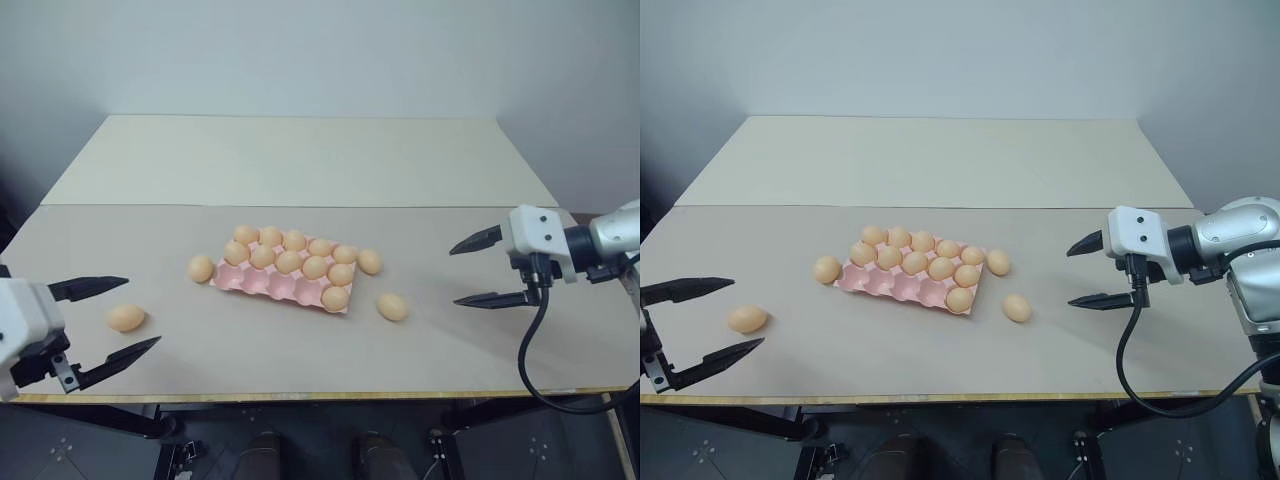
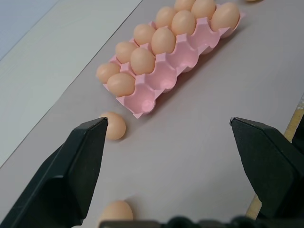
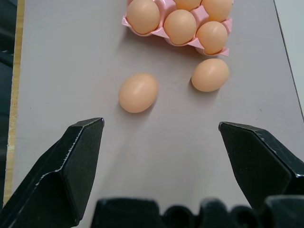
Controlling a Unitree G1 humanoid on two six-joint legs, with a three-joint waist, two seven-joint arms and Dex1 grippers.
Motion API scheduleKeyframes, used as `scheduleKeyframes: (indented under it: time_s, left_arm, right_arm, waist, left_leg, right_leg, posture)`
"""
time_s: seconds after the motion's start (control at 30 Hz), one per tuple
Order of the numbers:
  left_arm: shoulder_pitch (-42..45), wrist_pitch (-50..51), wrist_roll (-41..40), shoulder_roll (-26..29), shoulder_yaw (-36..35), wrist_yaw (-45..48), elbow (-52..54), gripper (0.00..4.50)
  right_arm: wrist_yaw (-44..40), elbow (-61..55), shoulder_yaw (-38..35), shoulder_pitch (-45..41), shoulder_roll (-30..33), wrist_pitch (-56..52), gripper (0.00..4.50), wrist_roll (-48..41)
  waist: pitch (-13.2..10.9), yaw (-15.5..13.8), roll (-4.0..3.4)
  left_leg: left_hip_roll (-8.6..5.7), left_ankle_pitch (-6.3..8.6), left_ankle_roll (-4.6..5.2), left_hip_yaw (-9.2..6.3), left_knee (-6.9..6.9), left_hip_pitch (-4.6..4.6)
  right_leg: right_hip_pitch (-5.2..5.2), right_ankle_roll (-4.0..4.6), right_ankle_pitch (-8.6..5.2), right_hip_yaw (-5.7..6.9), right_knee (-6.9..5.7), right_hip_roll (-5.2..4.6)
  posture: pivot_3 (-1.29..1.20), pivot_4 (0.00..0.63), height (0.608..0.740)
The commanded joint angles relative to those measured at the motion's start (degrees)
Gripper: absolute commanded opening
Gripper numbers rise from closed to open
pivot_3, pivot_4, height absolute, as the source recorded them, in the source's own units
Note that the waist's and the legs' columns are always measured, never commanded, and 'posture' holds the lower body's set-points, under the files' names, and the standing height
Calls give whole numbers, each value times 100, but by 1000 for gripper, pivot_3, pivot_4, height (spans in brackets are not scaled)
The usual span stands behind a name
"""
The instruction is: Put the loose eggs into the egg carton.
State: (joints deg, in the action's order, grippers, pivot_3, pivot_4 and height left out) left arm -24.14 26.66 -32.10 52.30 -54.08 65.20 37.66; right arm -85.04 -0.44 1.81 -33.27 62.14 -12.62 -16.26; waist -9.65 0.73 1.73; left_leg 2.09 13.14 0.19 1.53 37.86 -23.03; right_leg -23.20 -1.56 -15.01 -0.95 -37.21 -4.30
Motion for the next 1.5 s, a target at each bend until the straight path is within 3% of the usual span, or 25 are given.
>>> scheduleKeyframes:
  time_s: [0.03,0.17,0.5,0.93,1.5]
  left_arm:
    - [35,348,-276,112,-293,-148,181,4488]
    - [286,494,-345,111,-261,-487,219,4488]
    - [360,205,-125,148,-88,-313,12,4488]
    - [412,-66,10,292,423,44,-285,4488]
    - [763,-347,119,677,985,501,-809,4488]
  right_arm:
    - [-63,-5,-88,-101,15,145,4500,-38]
    - [-66,23,-63,-143,-13,169,4500,-28]
    - [-33,-36,-118,-91,0,102,4500,-26]
    - [553,-406,-125,-169,13,-1240,4500,-82]
    - [2446,-1521,795,250,-1338,-3048,4500,148]
  waist:
    - [0,0,0]
    - [0,-5,0]
    - [0,0,0]
    - [0,-1,0]
    - [0,0,0]
  left_leg:
    - [0,0,0,0,0,0]
    - [0,0,0,-1,0,1]
    - [0,0,0,-1,0,1]
    - [0,0,0,0,0,-2]
    - [-1,0,0,-3,0,-11]
  right_leg:
    - [0,0,0,0,0,0]
    - [1,0,0,1,0,0]
    - [0,1,0,0,-1,1]
    - [-2,1,1,0,-1,0]
    - [-10,1,1,1,-2,1]
  posture:
    - [0,150,740]
    - [0,150,740]
    - [0,150,740]
    - [0,150,740]
    - [0,150,740]
